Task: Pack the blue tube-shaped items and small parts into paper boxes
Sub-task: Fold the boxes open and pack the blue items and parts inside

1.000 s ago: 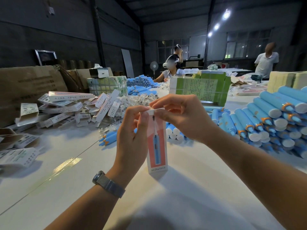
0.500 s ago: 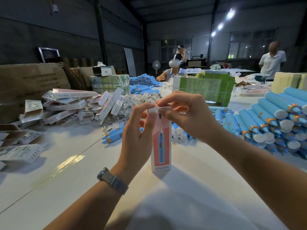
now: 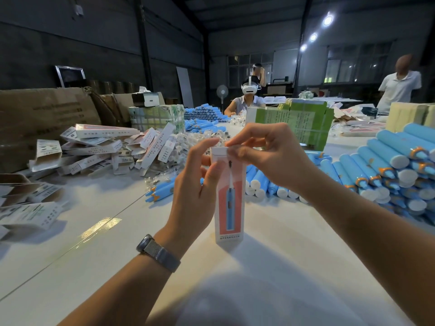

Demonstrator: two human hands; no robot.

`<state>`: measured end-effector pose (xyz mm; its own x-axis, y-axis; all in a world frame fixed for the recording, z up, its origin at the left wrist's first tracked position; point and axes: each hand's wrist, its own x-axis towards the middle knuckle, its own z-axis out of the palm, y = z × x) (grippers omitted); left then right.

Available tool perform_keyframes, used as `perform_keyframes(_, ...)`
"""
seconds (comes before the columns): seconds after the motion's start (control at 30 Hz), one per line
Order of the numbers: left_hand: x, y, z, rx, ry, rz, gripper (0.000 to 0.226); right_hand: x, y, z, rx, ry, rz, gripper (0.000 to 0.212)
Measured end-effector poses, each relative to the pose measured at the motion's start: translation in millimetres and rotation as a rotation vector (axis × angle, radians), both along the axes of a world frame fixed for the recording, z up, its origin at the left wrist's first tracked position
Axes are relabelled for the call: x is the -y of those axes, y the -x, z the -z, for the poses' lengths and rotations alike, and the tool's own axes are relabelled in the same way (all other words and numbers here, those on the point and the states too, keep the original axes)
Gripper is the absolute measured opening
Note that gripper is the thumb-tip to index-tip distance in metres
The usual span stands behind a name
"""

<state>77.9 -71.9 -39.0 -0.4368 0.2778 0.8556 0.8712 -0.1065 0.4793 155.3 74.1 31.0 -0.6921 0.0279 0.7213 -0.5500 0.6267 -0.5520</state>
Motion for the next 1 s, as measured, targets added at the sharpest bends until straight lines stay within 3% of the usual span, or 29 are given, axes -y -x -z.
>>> perform_keyframes(0.37,0.9,-0.3,0.6,-0.007,0.032,0.004,0.030,-3.2,-2.9,-9.9,0.087,0.066,-0.088,0.014)
perform_keyframes(0.8,0.4,0.1,1.2,-0.038,-0.009,0.024,0.021,-7.7,-4.7,-13.6,0.145,-0.040,-0.083,0.008)
perform_keyframes(1.0,0.8,-0.1,-0.5,0.020,-0.019,0.026,0.021,-8.8,-3.1,-3.5,0.039,-0.149,-0.089,0.024)
